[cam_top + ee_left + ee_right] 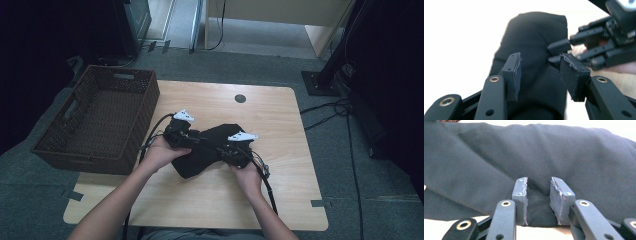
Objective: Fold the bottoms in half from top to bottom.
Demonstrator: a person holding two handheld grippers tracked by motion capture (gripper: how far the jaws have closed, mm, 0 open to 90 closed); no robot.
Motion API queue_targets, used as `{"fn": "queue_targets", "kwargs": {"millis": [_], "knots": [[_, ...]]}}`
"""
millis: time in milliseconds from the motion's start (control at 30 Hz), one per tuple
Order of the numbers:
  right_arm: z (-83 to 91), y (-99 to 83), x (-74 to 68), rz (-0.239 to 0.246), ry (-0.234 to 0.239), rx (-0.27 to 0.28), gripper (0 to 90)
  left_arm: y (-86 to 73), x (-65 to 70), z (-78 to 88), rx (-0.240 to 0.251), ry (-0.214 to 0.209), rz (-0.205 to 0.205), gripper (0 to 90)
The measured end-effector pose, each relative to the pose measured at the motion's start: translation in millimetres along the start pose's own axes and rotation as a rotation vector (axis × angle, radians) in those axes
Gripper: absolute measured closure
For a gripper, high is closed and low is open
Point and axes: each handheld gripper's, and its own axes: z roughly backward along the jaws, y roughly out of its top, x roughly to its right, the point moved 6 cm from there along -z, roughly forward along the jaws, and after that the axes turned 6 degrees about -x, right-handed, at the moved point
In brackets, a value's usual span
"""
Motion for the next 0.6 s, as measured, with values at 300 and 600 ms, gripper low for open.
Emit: {"fn": "queue_targets", "kwargs": {"millis": [300,600], "knots": [[6.4,8.8,-20.6,0.025,0.027,0.036,65.1,-3.6,-29.1,-7.2,-0.035,0.041,0.049,53.4],[-0.6,-1.0,-30.5,0.051,0.049,-0.009,62.3,-9.5,-42.1,-12.7,-0.041,0.063,0.055,51.5]]}}
